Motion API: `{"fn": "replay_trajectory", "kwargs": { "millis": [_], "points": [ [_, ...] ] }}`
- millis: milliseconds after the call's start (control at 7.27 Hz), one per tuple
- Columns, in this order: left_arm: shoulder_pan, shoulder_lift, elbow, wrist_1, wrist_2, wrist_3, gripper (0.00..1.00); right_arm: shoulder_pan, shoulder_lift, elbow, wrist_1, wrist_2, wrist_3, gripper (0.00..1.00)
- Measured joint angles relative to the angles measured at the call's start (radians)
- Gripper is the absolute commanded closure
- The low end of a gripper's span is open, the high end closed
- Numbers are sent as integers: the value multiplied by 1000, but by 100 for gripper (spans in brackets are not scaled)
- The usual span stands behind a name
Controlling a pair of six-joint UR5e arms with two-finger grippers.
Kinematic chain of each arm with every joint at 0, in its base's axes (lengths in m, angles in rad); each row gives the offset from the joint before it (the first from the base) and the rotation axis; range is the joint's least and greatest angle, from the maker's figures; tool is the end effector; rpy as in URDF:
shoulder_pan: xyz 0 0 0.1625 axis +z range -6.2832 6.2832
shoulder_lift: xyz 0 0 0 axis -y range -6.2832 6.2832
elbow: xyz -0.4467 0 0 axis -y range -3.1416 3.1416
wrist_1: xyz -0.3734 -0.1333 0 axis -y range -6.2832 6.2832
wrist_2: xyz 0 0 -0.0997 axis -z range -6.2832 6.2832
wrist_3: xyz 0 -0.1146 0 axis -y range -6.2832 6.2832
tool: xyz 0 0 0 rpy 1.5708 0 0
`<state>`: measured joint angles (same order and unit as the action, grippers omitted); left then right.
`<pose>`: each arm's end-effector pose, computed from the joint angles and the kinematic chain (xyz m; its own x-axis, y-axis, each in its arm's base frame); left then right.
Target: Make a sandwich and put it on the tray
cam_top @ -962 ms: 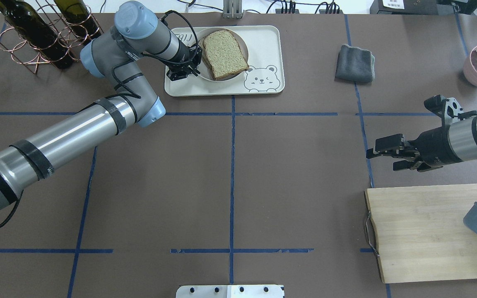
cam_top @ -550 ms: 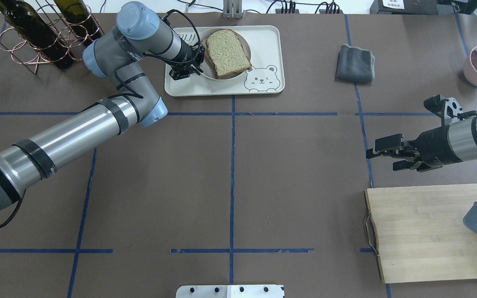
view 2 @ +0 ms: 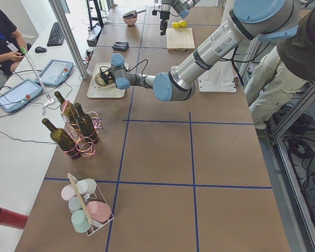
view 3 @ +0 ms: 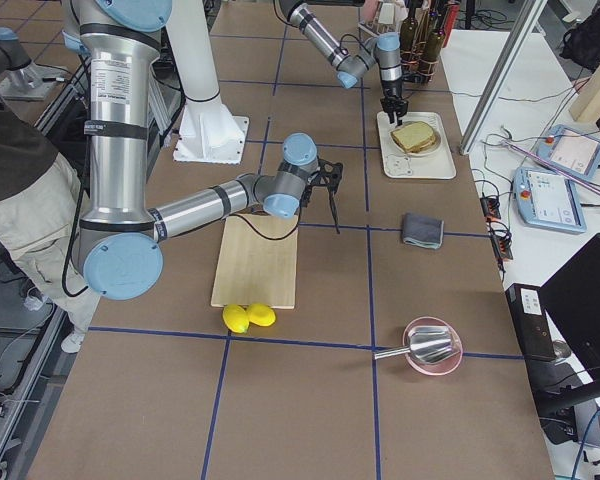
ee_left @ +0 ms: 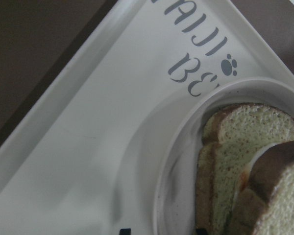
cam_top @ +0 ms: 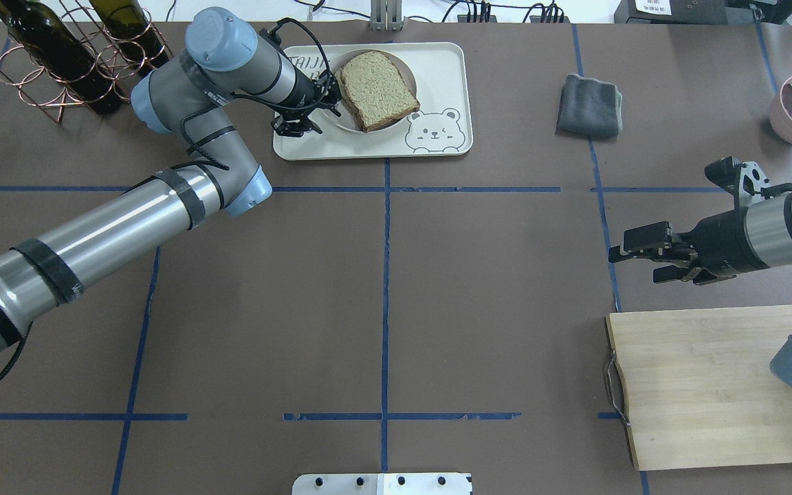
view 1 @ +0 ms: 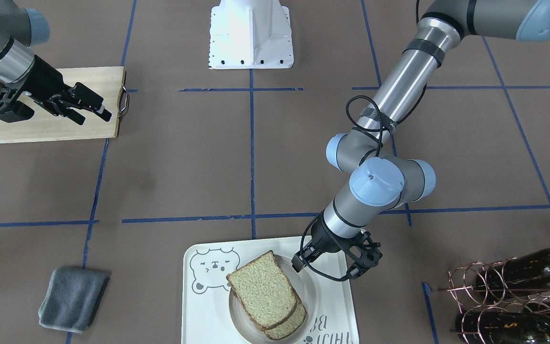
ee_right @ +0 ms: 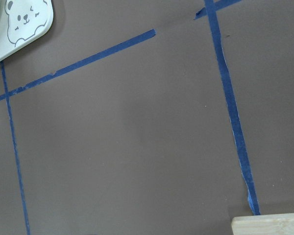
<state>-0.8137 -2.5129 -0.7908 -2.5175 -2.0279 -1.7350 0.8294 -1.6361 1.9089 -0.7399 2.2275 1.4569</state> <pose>0.5349 -0.6865 0.3215 0.2398 -0.4673 -0.8510 0.4258 0.8384 -0.3404 -0.2615 -0.3794 0.4595 0.3267 0.2235 0.9183 -0.1800 0.9686 -0.1717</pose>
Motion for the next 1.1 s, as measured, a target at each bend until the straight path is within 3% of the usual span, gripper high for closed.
{"fn": "replay_trajectory", "kwargs": {
  "millis": [275, 688, 825, 962, 1100],
  "points": [
    [-13, 197, -322, 171, -5, 175, 48, 67, -7, 0, -82, 19, -26, 0],
    [-120, 526, -774, 398, -70, 586, 46, 202, -28, -2, -262, 44, -327, 0],
    [-190, 640, -874, 427, -114, 757, 46, 251, -61, -4, -301, 45, -458, 0],
    [-272, 739, -935, 450, -148, 941, 30, 304, -105, -5, -331, 46, -600, 0],
    [-357, 811, -961, 483, -173, 1131, 27, 364, -143, -4, -376, 46, -752, 0]
  ]
}}
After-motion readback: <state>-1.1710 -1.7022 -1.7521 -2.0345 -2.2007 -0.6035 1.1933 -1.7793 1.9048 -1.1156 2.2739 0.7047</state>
